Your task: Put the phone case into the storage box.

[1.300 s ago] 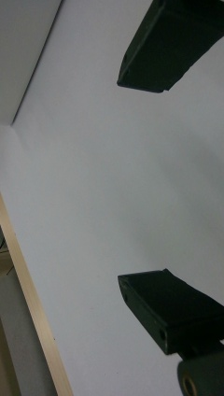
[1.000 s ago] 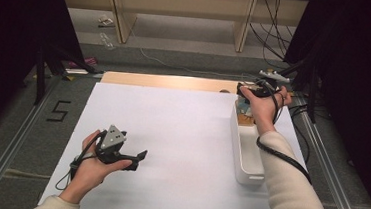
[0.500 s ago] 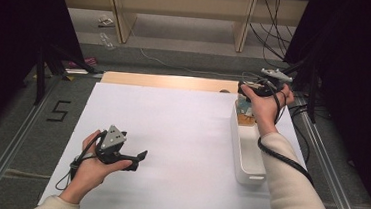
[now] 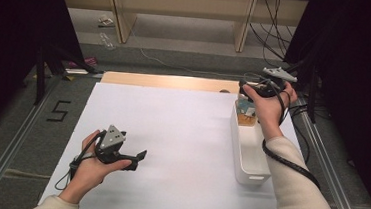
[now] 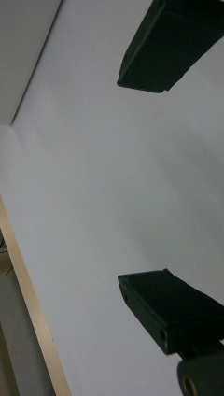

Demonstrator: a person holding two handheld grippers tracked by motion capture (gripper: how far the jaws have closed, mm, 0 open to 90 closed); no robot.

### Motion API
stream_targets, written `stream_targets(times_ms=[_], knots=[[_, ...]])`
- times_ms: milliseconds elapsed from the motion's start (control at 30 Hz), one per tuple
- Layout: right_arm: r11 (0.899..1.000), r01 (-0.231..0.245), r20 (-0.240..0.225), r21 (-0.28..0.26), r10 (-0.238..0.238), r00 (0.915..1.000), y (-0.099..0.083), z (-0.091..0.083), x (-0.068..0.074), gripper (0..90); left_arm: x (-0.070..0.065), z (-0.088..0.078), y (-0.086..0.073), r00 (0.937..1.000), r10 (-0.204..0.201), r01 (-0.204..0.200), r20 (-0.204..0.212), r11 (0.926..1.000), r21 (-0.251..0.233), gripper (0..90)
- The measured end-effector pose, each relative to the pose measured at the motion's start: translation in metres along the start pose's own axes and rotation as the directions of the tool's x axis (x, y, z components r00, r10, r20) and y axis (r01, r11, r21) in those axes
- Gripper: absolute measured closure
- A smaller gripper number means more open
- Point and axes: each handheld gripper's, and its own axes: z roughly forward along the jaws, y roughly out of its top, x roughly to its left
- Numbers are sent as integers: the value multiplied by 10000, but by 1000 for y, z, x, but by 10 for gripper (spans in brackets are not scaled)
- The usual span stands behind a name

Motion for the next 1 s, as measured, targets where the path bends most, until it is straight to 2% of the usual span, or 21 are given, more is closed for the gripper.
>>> stream_targets(times_ms=[267, 567, 667, 1000], knots=[[9991, 425, -261, -92, -427, 9987, -5, -13, 1, 74, 0, 0, 0, 10000, 6, -6, -1, 10000, 0, 50], [9977, 632, -657, -261, -648, 9957, -9, -32, 4, 80, 0, 0, 0, 10000, -41, 41, -13, 10000, -16, 50], [9951, 922, -709, -368, -946, 9930, -14, -40, 6, 92, 0, 0, 0, 10000, -59, 59, -1, 10000, -14, 50], [9928, 1186, -1419, -142, -1194, 9827, -34, -60, 11, 114, -1, -1, 0, 10000, -25, 25, -9, 10000, 15, 51]])
